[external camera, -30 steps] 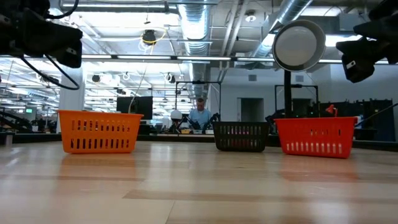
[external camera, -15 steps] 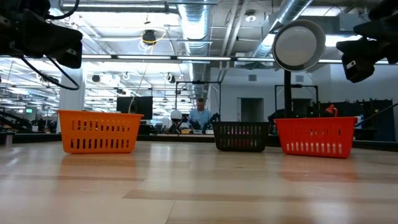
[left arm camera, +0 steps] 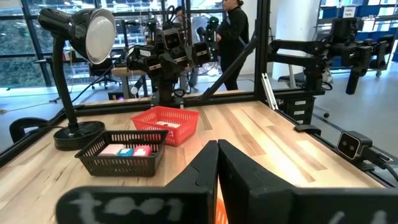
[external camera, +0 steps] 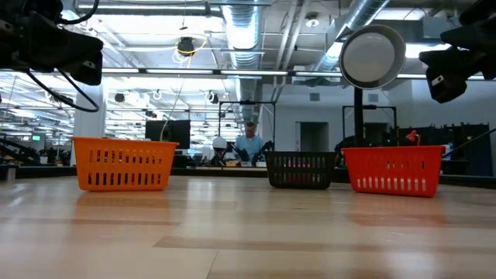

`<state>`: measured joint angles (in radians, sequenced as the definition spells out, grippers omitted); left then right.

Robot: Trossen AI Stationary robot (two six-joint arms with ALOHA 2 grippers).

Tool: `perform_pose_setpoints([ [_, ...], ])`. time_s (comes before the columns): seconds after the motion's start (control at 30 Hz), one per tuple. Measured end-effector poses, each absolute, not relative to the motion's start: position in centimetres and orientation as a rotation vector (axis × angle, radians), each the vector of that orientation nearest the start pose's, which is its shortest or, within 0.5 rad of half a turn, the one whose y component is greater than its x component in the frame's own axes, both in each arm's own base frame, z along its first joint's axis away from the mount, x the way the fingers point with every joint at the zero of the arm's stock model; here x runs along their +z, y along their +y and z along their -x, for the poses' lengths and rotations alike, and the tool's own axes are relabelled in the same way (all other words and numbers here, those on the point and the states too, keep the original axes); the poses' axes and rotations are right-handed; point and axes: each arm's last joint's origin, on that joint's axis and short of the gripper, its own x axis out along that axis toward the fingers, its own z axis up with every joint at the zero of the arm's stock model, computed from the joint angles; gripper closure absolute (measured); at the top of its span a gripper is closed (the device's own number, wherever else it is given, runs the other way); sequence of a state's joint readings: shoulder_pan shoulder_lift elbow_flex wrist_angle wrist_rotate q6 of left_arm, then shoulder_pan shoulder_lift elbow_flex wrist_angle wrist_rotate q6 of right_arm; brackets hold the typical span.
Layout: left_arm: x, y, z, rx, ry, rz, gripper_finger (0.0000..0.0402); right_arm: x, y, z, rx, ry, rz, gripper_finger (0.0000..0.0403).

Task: Pick and place items into bin
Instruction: Return to Home Position

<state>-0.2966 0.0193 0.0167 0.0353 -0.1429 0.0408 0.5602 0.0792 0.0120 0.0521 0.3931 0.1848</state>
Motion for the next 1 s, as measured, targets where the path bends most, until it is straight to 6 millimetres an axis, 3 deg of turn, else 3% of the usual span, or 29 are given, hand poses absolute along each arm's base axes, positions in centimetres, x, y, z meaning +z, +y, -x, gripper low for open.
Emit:
perform_pose_setpoints([
  [1.0, 17.11, -2.46, -9.45, -0.153, -0.034, -0.031, 0.0401, 16.63, 4.36, -9.04, 0.165, 0.029, -0.177, 0.0248],
])
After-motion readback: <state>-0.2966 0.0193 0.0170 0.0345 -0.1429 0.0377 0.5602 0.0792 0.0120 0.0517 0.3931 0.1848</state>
